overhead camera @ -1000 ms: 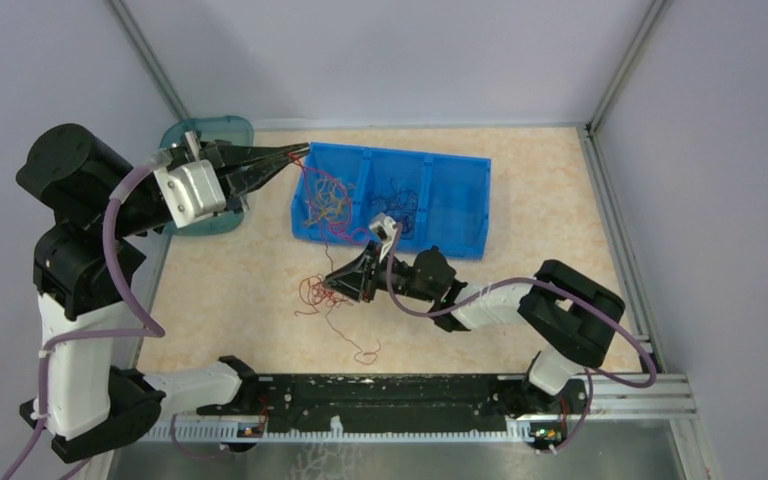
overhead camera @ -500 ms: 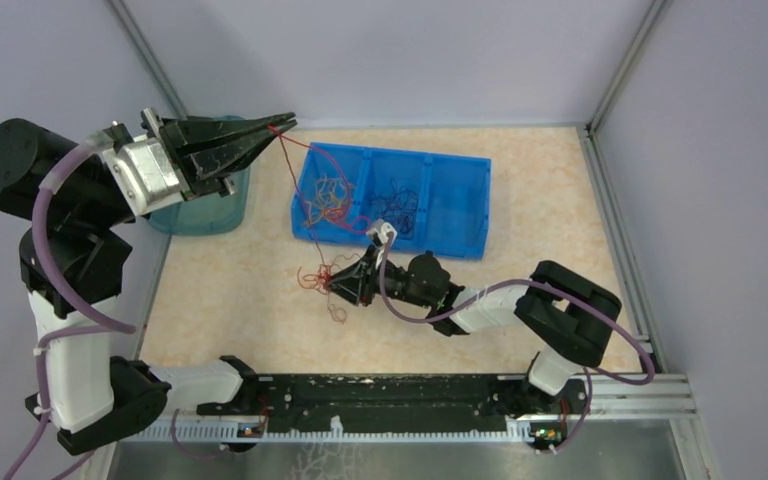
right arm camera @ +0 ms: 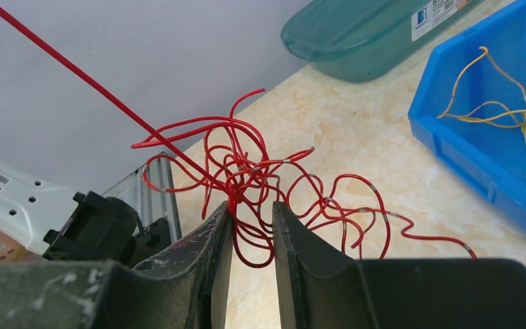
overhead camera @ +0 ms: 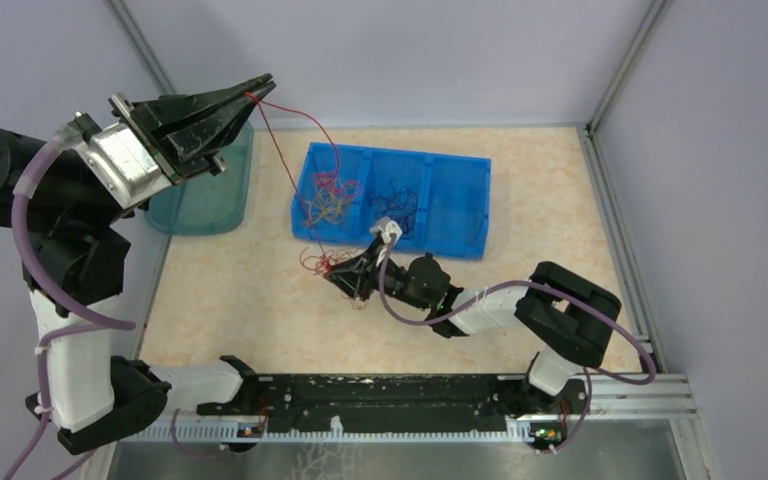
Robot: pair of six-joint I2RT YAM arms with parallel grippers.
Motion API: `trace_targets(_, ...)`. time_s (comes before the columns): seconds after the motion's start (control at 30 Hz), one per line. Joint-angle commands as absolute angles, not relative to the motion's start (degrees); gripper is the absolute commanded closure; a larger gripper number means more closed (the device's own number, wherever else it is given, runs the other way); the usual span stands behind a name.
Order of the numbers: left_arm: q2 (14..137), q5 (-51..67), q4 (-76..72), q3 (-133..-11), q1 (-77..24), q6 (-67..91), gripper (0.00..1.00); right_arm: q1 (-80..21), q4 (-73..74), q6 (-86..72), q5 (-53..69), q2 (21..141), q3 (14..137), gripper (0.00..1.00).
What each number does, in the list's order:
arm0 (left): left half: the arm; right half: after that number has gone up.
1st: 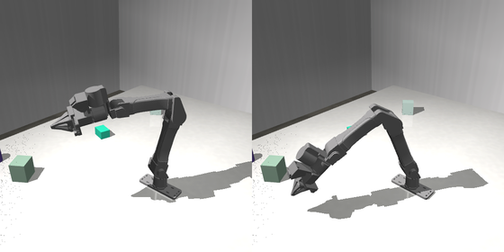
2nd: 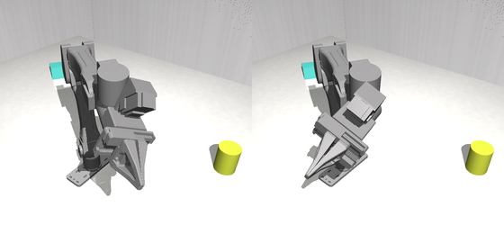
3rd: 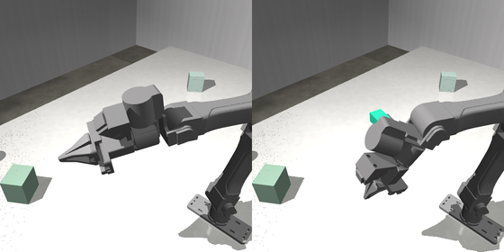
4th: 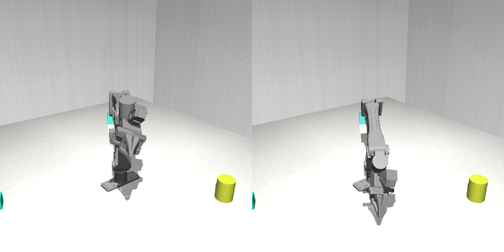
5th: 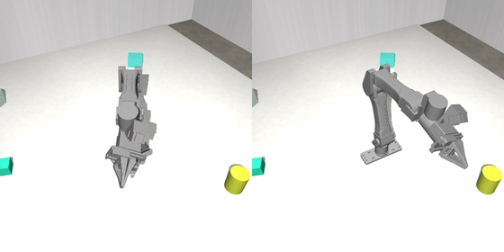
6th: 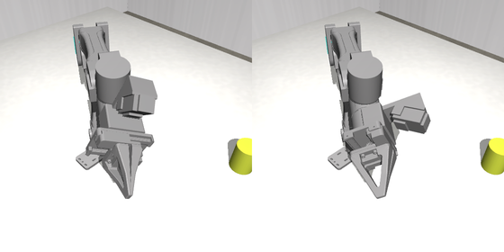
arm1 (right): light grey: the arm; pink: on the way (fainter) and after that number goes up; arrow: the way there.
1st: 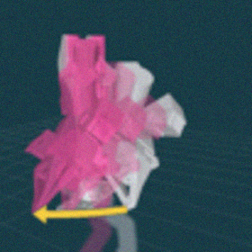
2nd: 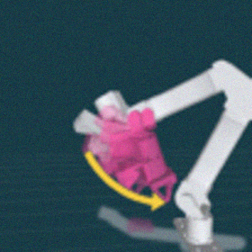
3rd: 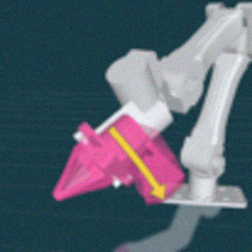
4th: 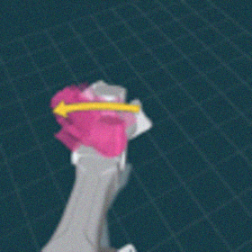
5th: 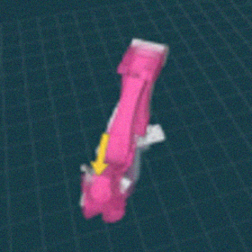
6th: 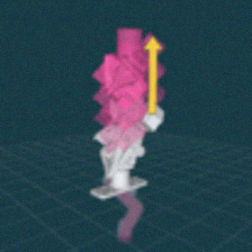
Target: Untangle the cables
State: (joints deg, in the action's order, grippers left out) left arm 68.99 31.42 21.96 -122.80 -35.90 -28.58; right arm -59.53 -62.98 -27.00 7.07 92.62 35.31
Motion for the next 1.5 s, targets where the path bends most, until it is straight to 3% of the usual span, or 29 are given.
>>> trace_targets(0.0,67.24,25.61,6.27,-125.32,-35.86,-31.76,1.00,-60.01,-55.81,-24.90,4.12,93.12,32.94,0.72)
trace_targets(0.33,68.60,12.05,-10.02,-125.17,-35.73,-43.37,1.00,-60.75,-50.78,-24.16,-0.63,89.82,29.18,0.69)
trace_targets(0.5,68.07,16.50,-2.44,-125.52,-35.68,-41.34,1.00,-60.79,-48.60,-22.94,-1.22,85.34,28.89,0.66)
trace_targets(0.73,64.38,21.49,2.94,-118.18,-35.61,-39.06,1.00,-60.56,-37.64,-17.10,-1.26,71.46,35.23,0.43)
trace_targets(0.9,63.70,23.09,4.80,-115.99,-35.62,-37.41,1.00,-60.56,-32.29,-13.19,5.26,68.79,43.13,0.37)
trace_targets(1.23,63.09,25.40,6.50,-113.54,-35.60,-35.01,1.00,-60.69,-46.47,-17.31,25.20,69.96,46.21,0.34)
trace_targets(1.47,63.77,26.05,6.40,-113.78,-35.64,-33.89,1.00,-60.64,-48.06,-19.41,25.74,74.97,48.88,0.42)
